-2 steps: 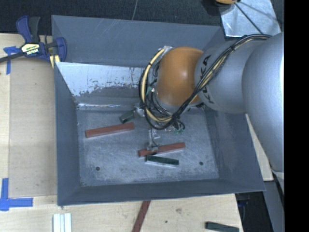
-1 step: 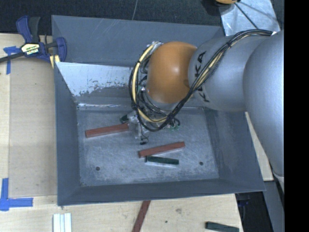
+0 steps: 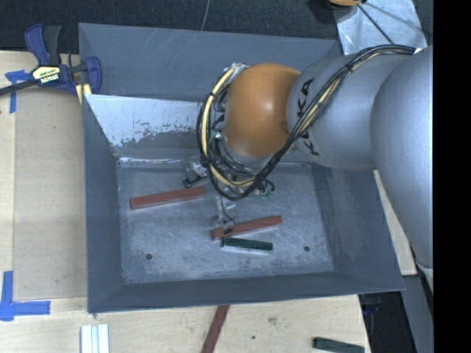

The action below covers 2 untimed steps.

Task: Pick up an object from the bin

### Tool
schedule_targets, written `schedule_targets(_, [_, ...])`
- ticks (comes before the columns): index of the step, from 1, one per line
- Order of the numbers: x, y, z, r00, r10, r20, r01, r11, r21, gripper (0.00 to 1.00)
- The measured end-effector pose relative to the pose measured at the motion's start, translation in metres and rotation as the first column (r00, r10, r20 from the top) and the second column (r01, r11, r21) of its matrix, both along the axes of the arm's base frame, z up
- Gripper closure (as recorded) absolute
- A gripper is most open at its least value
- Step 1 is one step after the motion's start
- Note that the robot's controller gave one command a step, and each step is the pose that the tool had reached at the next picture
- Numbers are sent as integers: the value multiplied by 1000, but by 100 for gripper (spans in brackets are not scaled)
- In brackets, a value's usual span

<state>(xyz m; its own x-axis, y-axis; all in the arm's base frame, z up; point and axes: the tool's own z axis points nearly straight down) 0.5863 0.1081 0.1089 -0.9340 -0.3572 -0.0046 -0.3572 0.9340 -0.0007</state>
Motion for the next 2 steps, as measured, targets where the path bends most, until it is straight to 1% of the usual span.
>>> schedule_targets(1, [0, 0, 0, 1000, 0, 0, 0, 1000, 0, 0])
schedule_targets(2, [11, 24, -15, 1000, 14, 2, -14, 1000, 0, 0])
